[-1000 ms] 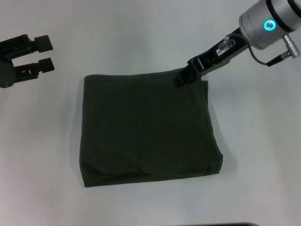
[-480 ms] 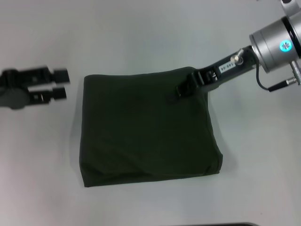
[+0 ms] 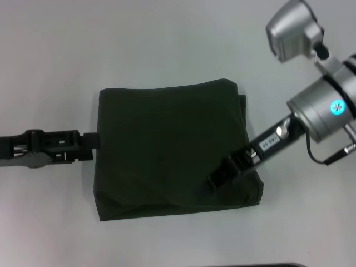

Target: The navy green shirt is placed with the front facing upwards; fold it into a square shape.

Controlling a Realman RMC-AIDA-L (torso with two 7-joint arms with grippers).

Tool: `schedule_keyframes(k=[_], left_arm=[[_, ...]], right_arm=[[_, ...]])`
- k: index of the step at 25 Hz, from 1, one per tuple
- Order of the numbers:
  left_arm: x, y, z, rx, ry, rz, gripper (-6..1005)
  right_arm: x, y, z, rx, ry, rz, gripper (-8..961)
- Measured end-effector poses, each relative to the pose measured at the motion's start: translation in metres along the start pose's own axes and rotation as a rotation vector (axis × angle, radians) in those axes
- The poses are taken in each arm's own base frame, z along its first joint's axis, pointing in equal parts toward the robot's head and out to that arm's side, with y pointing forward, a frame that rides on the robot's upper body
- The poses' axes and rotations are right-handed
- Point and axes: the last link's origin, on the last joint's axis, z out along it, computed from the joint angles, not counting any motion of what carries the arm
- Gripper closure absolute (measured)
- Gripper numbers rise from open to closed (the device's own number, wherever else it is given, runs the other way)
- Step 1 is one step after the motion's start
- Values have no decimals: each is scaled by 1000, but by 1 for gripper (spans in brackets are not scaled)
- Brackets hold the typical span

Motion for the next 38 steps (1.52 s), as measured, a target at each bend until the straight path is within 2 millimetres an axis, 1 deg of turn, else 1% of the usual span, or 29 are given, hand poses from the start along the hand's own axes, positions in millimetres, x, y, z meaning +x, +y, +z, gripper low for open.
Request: schedule_keyframes(k=[3, 6, 7, 8, 14, 20, 30, 33, 35, 36, 37, 38], left_arm=[[-2, -1, -1, -7, 21, -5, 191], [-1, 2, -4, -17, 27, -1, 190], [-1, 2, -4, -17, 27, -1, 245], [-1, 5, -1, -24, -10, 6, 301], [0, 8, 6, -28, -53, 17, 470], [-1, 7, 10, -17, -83, 19, 701], [-1, 6, 25, -8, -118, 14, 962], [-2, 6, 35, -2, -137, 9, 980], [-3, 5, 45, 14, -163, 6, 992], [-2, 4, 57, 34, -186, 12, 998], [-2, 4, 57, 34, -186, 12, 998], [-1, 4, 63, 39, -196, 16, 998]], right_arm=[[9, -7, 2, 10, 10, 28, 954], [10, -9, -3, 15, -7, 33, 954], [11, -9, -5, 17, -10, 33, 954], [11, -10, -6, 19, -12, 33, 954], [13, -12, -6, 44, 6, 32, 954], [14, -19, -2, 93, 20, 52, 954], [11, -22, -1, 118, 5, 57, 954], [13, -28, 0, 146, 10, 69, 954], [15, -32, 1, 169, 12, 82, 953], [15, -33, 1, 174, 11, 86, 953], [16, -34, 1, 174, 9, 89, 953], [16, -34, 0, 174, 7, 90, 953]])
